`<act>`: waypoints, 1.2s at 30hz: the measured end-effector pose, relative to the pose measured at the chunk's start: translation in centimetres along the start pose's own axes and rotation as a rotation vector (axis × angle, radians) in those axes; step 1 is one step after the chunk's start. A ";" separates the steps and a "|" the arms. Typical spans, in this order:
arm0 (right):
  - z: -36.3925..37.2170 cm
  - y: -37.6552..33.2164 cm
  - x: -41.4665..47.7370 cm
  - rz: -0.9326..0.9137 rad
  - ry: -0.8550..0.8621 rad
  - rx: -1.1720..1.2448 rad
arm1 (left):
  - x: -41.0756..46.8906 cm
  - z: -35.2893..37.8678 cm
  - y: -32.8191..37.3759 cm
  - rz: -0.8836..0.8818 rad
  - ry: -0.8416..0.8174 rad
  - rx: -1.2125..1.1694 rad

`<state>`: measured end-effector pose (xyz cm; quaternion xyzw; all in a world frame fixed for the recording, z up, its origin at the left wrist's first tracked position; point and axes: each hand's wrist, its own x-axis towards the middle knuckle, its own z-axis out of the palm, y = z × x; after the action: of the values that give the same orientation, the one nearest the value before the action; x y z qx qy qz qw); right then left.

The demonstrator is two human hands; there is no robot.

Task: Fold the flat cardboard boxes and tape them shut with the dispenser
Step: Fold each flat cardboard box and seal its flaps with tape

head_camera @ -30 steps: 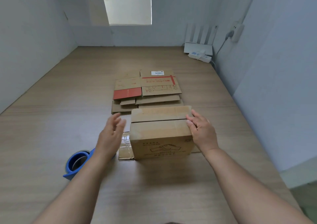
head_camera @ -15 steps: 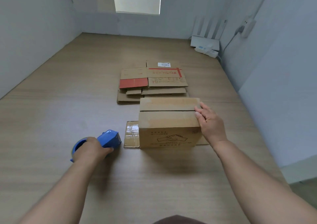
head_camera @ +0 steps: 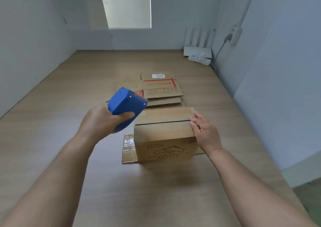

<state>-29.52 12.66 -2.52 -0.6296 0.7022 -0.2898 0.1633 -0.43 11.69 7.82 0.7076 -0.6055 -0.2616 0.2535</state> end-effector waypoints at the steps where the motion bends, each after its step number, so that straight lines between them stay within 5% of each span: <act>1: -0.1 0.0 0.0 0.004 -0.001 -0.001 | 0.0 0.5 1.6 0.063 -0.082 0.036; 5: -0.3 0.0 -0.1 0.039 -0.001 -0.005 | 0.5 3.6 4.2 0.190 -0.382 0.275; 14: -1.2 -1.1 0.3 -0.041 0.013 -0.119 | 1.4 4.6 4.3 0.255 -0.434 0.458; 17: -1.1 -2.5 -0.5 -0.043 0.148 0.159 | 1.5 4.8 4.7 0.263 -0.436 0.526; 21: -1.0 -3.7 -1.3 0.078 -0.006 0.628 | 2.0 5.0 4.7 0.255 -0.464 0.538; 36: -1.2 -4.5 0.3 0.221 0.044 0.668 | 4.5 4.4 6.6 0.205 -0.610 0.378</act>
<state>-26.71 12.46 1.19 -0.4551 0.6360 -0.4975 0.3753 -7.57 6.10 8.79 0.5670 -0.7586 -0.3172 -0.0489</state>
